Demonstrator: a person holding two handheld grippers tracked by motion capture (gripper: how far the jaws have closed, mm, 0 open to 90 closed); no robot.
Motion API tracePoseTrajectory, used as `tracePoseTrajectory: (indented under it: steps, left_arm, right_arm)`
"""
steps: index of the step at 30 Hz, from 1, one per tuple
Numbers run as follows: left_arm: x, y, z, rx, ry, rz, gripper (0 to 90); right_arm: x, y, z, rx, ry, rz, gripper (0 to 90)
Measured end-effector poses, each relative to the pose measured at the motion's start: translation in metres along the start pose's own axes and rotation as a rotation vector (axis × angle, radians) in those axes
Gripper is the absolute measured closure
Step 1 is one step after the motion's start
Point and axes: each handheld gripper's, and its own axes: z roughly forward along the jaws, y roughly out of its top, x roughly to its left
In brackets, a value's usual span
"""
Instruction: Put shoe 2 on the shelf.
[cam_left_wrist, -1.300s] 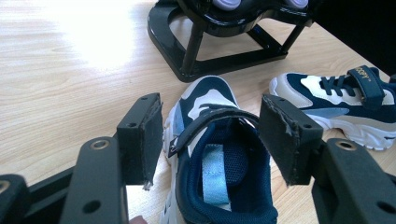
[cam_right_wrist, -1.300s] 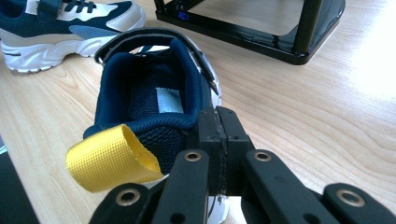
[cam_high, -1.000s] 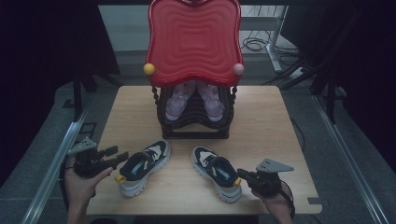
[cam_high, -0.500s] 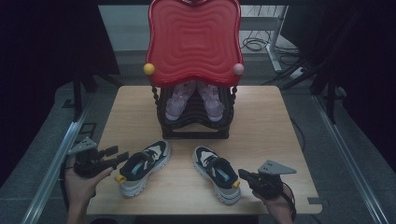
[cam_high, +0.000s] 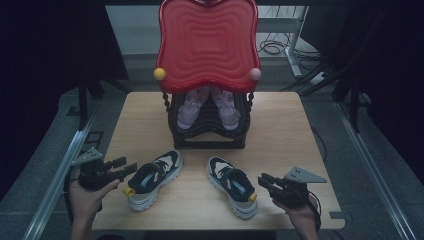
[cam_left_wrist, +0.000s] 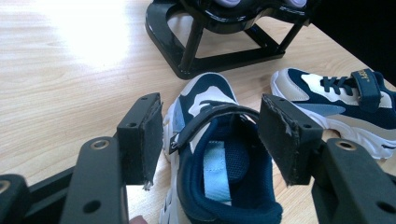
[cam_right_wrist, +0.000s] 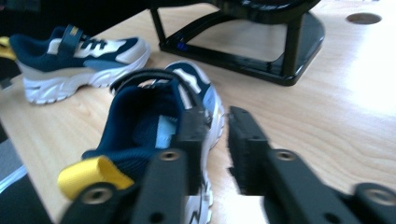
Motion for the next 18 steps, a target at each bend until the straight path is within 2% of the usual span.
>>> tracePoseTrajectory:
  steps: [3, 6, 10, 18]
  left_arm:
    - [0.004, -0.002, 0.004, 0.008, -0.015, 0.0, 41.4]
    - [0.009, -0.004, 0.011, 0.028, -0.035, 0.017, 42.4]
    - [0.015, -0.006, 0.022, 0.065, -0.052, 0.048, 43.6]
    - [0.02, -0.009, 0.034, 0.126, -0.073, 0.078, 45.1]
  right_arm:
    - [-0.001, 0.002, 0.0, -0.014, -0.017, 0.022, 58.5]
    - [-0.003, 0.002, -0.001, -0.026, -0.008, 0.039, 54.4]
    - [-0.003, 0.002, 0.001, -0.024, -0.002, 0.033, 50.9]
    - [-0.004, 0.003, 0.006, -0.017, -0.002, 0.027, 48.7]
